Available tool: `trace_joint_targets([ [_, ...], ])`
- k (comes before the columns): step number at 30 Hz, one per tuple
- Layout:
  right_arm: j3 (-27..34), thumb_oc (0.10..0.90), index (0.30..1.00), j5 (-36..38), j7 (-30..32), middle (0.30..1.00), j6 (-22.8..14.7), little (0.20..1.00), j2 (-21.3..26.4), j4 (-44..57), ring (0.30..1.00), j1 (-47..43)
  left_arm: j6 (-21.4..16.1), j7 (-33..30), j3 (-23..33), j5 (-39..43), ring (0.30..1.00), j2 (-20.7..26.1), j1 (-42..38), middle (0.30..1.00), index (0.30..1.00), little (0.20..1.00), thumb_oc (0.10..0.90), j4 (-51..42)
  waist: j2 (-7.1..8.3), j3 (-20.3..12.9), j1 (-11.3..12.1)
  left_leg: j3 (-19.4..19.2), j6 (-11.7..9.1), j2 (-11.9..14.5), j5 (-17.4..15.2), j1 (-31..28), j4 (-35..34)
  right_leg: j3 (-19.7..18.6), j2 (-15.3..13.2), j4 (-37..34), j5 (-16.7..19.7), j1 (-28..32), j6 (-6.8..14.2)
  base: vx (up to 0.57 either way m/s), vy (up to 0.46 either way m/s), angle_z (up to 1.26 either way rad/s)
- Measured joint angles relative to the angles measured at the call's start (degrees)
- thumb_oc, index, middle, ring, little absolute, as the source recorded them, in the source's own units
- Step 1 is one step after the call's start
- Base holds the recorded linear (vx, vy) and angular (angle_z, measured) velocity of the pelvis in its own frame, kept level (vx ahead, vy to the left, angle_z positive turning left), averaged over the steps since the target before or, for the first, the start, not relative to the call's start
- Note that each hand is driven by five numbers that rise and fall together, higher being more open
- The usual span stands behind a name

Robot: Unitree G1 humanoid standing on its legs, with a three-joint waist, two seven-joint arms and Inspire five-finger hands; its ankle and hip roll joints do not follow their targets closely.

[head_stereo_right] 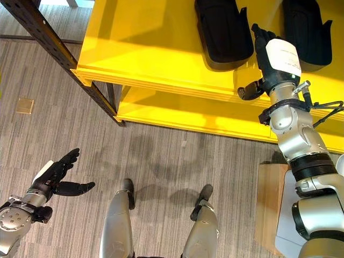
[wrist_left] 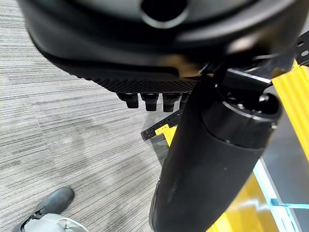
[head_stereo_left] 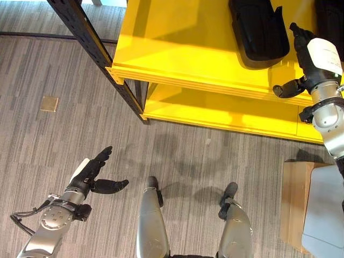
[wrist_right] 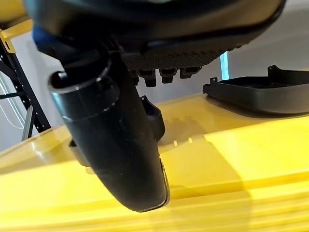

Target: Move parts from the plastic box to the shelf.

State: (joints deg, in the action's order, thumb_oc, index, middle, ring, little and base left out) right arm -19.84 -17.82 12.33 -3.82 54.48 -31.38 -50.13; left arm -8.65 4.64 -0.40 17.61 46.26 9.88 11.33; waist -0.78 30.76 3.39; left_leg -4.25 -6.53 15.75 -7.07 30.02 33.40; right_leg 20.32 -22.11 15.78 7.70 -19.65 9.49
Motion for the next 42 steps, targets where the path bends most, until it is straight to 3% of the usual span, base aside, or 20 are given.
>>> trace_joint_targets([
  [17,-4.2,0.9,1.0,-0.1,-0.2,1.0,0.1,1.0,2.3,-0.2,1.0,-5.1,0.0,-0.6,0.0,0.0,1.0,-0.6,-0.2,1.0,1.0,1.0,0.9,0.0,-0.73,0.0,0.1,0.1,-1.3,0.0,0.9,-0.5,-1.7,-0.4,-0.6,4.4,-2.8,-2.2,0.1,0.01,-0.012,0.01],
  [23,-6.6,0.9,1.0,-0.2,-0.3,1.0,0.0,1.0,2.3,-0.2,1.0,-5.1,0.0,-1.4,0.2,0.2,1.0,-3.2,-0.4,1.0,1.0,1.0,0.9,-0.1,-0.62,0.0,0.9,-0.2,-1.6,0.8,0.6,-4.2,-1.2,-1.6,-0.9,9.9,-6.0,-1.4,-1.2,0.05,-0.095,-0.05],
  [25,-9.0,0.9,1.0,-0.2,-0.4,1.0,-0.1,1.0,1.9,-0.2,1.0,-5.5,0.0,-1.9,0.6,0.5,1.0,-4.8,0.6,1.0,1.0,1.0,0.9,-0.6,-0.59,0.0,2.0,-0.4,-2.7,2.6,-0.1,-7.5,-0.4,-2.7,0.8,12.7,-8.3,-0.6,-1.8,-0.07,-0.142,-0.49],
  [26,-9.7,0.9,1.0,-0.1,-0.4,1.0,-0.3,1.0,1.5,-0.2,1.0,-5.4,0.0,-2.1,0.3,1.7,1.0,-4.5,0.6,1.0,1.0,1.0,0.9,-0.6,-0.21,0.0,3.8,2.1,-4.0,3.3,0.8,-8.3,1.2,-2.6,1.9,17.5,-10.9,-1.7,-4.3,0.03,-0.113,-0.51],
  [27,-9.7,0.9,1.0,-0.1,-0.4,1.0,-0.4,1.0,1.6,-0.1,1.0,-5.0,-0.1,-2.1,-0.1,2.5,1.0,-4.6,0.3,1.0,1.0,1.0,0.9,-1.1,-0.32,-0.1,4.4,8.0,-4.9,3.2,2.2,-6.6,4.9,-2.0,2.6,18.5,-13.1,-0.9,-4.5,0.07,0.007,-0.32],
  [29,-9.5,0.9,1.0,-0.1,0.0,1.0,-0.2,1.0,1.8,0.0,1.0,-5.0,-0.1,-1.9,-0.7,2.5,1.0,-4.6,-0.3,1.0,1.0,1.0,0.9,-2.0,0.23,-0.2,3.9,10.4,-3.5,2.7,2.9,-4.8,5.0,-1.6,3.3,18.2,-13.9,-1.0,-4.5,0.19,0.21,0.15],
  [30,-9.0,0.9,1.0,-0.1,0.2,1.0,0.0,1.0,2.4,0.3,1.0,-5.3,-0.1,-1.8,-1.8,2.5,1.0,-4.7,-1.5,1.0,1.0,1.0,0.9,-2.8,0.45,-0.5,2.7,9.8,-2.5,0.5,2.2,-5.0,-1.2,-1.8,3.7,16.5,-12.2,-2.0,-4.4,0.27,0.375,0.35],
  [32,-8.5,0.9,1.0,-0.2,1.2,1.0,0.3,1.0,2.6,0.4,1.0,-6.1,-0.2,-1.8,-2.7,2.5,1.0,-5.0,-2.6,1.0,1.0,1.0,0.9,-3.0,0.44,-0.2,2.8,14.2,-2.4,-3.0,0.4,-3.3,-3.3,-2.1,4.7,11.8,-9.8,-3.8,-3.3,0.09,0.217,-0.32],
  [33,-8.8,0.9,1.0,-0.3,0.7,1.0,0.2,1.0,2.2,1.1,1.0,-7.0,-0.1,-1.8,-2.7,3.1,1.0,-5.2,-3.0,1.0,1.0,1.0,0.9,-3.2,0.32,0.0,5.6,11.7,-4.0,-1.3,2.8,-3.1,-6.1,-2.9,6.4,18.8,-11.0,-8.4,-4.3,0.16,0.217,-1.06],
  [34,-8.8,0.9,1.0,-0.9,0.0,1.0,-0.3,1.0,1.0,1.8,1.0,-5.6,0.2,-1.9,-2.9,3.9,1.0,-5.1,-2.8,1.0,1.0,1.0,0.9,-2.7,0.83,-0.1,5.9,10.9,-4.2,-1.8,2.0,-2.8,-4.4,-2.6,5.9,25.1,-15.2,-6.7,-5.7,0.21,0.29,-1.02],
  [35,-8.8,0.9,1.0,-1.7,-0.1,1.0,-0.9,1.0,-0.3,1.8,1.0,-4.7,0.3,-2.0,-3.0,4.5,1.0,-5.8,-2.2,1.0,1.0,1.0,0.9,-2.5,0.64,0.2,5.9,10.6,-3.9,-2.5,0.1,-2.9,-0.9,-2.9,6.1,22.1,-20.4,-2.6,-4.3,0.2,0.251,-0.31],
  [36,-8.4,0.9,1.0,-1.9,-0.1,1.0,-1.1,1.0,-1.4,1.9,1.0,-4.3,0.5,-2.3,-3.4,4.7,1.0,-6.4,-1.6,1.0,1.0,1.0,0.9,-2.5,-0.17,0.0,5.3,10.6,-2.7,-2.3,-0.5,-1.9,1.8,-3.1,6.2,21.3,-19.7,-2.2,-5.0,0.11,0.154,-0.32],
  [37,-9.0,0.9,1.0,-2.1,-0.3,1.0,-1.4,1.0,-1.5,2.2,1.0,-4.0,0.7,-2.2,-4.6,4.7,1.0,-6.6,-1.0,1.0,1.0,1.0,0.9,-2.6,-0.85,0.1,5.4,9.1,-1.4,-2.0,-1.5,-2.0,2.9,-4.4,6.1,21.1,-18.9,-2.1,-4.4,0.08,0.131,-0.37],
  [38,-9.0,0.9,1.0,-2.3,-0.3,1.0,-1.1,1.0,-0.9,2.5,1.0,-4.3,0.7,-2.0,-4.7,4.7,1.0,-6.9,-0.9,1.0,1.0,1.0,0.9,-2.8,-0.63,0.1,4.7,7.7,-1.8,-2.6,-2.2,-2.1,2.7,-5.6,5.6,19.5,-17.7,-2.5,-3.9,0.08,0.121,-0.48],
  [41,-8.9,0.9,1.0,-2.3,0.0,1.0,0.4,1.0,1.7,2.2,1.0,-4.8,0.7,-2.1,-4.3,4.6,1.0,-7.2,-2.1,1.0,1.0,1.0,0.9,-3.0,-0.52,0.1,4.8,4.0,0.2,-3.3,-2.0,-1.9,2.7,-6.0,3.3,16.4,-14.6,-2.9,-4.0,0.05,0.064,-0.35],
  [42,-8.9,0.9,1.0,-2.3,0.0,1.0,0.5,1.0,2.3,2.0,1.0,-4.9,0.6,-3.1,-3.5,4.6,1.0,-7.0,-2.8,1.0,1.0,1.0,0.9,-3.0,-0.38,0.1,4.5,3.6,1.4,-4.2,-3.0,-1.9,3.4,-5.8,2.5,15.1,-13.3,-2.3,-3.1,0.09,0.06,-0.08],
])
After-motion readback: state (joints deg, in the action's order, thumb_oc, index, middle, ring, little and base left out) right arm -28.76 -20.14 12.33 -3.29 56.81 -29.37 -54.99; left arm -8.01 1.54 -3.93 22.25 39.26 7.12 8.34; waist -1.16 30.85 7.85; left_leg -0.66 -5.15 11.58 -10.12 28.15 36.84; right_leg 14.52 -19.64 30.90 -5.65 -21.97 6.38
